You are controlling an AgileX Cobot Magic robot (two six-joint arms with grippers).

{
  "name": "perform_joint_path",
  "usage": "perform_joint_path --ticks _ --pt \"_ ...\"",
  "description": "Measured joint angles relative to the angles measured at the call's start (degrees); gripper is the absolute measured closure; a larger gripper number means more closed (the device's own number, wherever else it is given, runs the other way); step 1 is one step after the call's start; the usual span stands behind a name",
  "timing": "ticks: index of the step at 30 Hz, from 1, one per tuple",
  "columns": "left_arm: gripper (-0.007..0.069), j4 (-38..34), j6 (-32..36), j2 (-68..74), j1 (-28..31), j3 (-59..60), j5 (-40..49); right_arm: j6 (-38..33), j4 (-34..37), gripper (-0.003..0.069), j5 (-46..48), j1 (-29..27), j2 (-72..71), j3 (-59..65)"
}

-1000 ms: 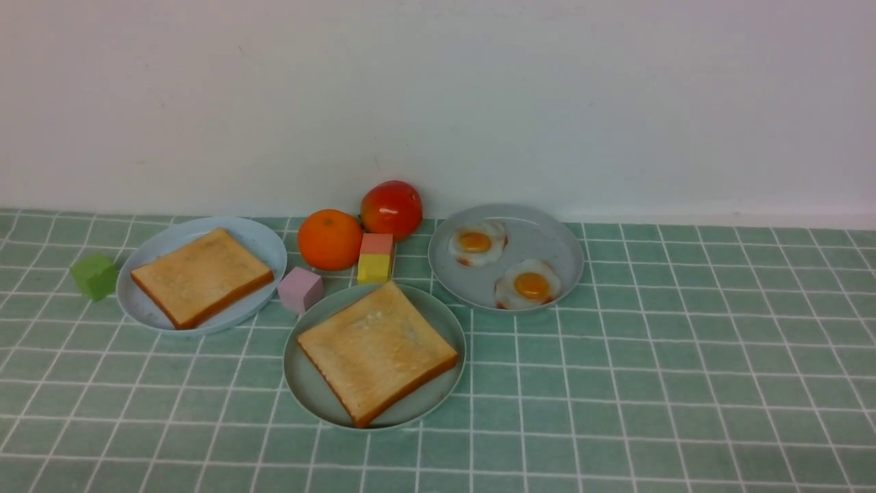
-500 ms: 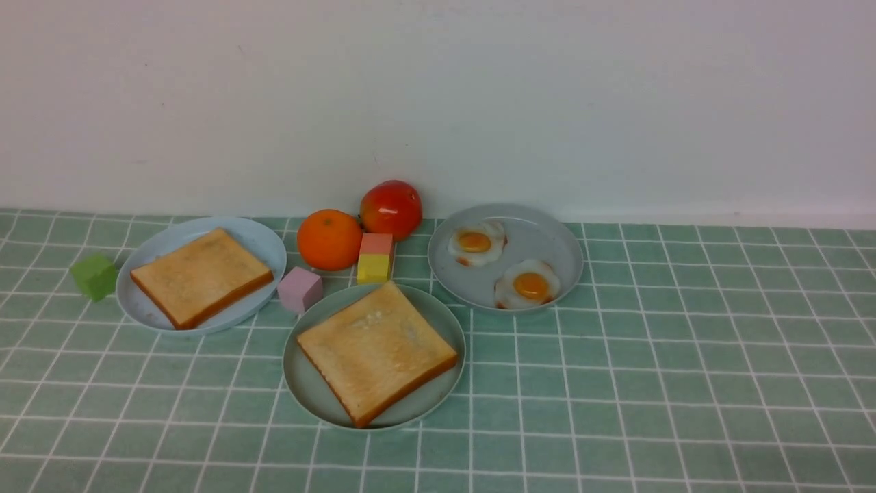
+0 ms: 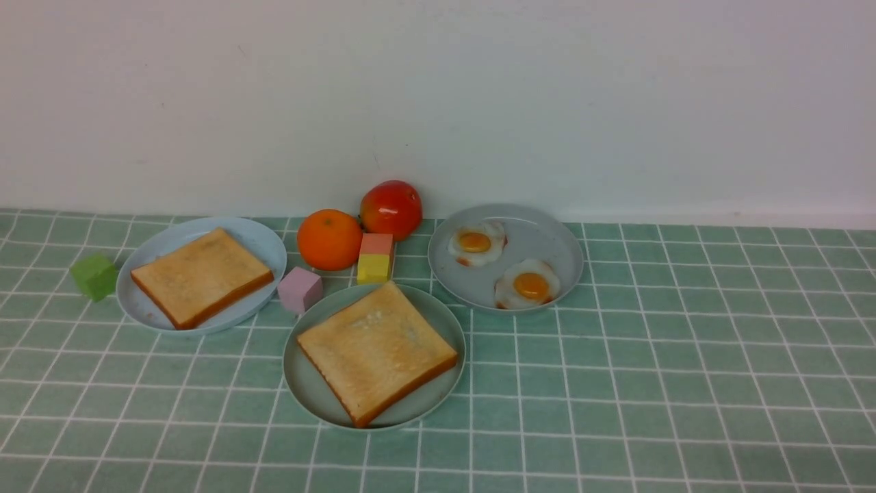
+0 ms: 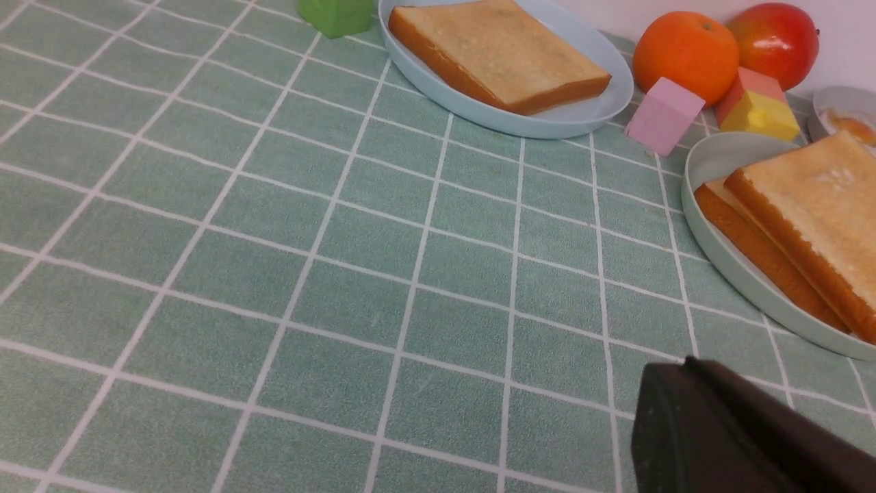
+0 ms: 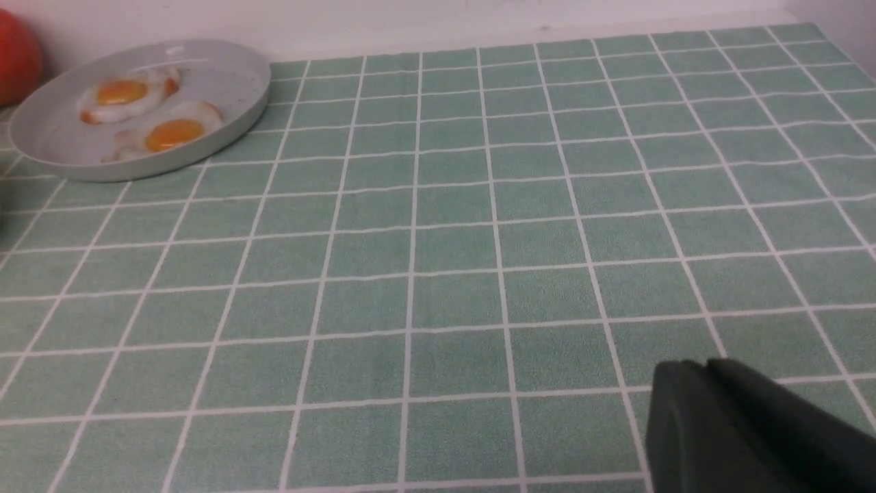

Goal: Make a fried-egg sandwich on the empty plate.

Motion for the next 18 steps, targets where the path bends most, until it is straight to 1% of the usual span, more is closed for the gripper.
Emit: perform_joint_path --ticks 18 --pt "0.0638 0.0 0.0 0.0 0.0 0.0 0.0 0.0 0.0 0.0582 0.0 0.0 0.0 0.0"
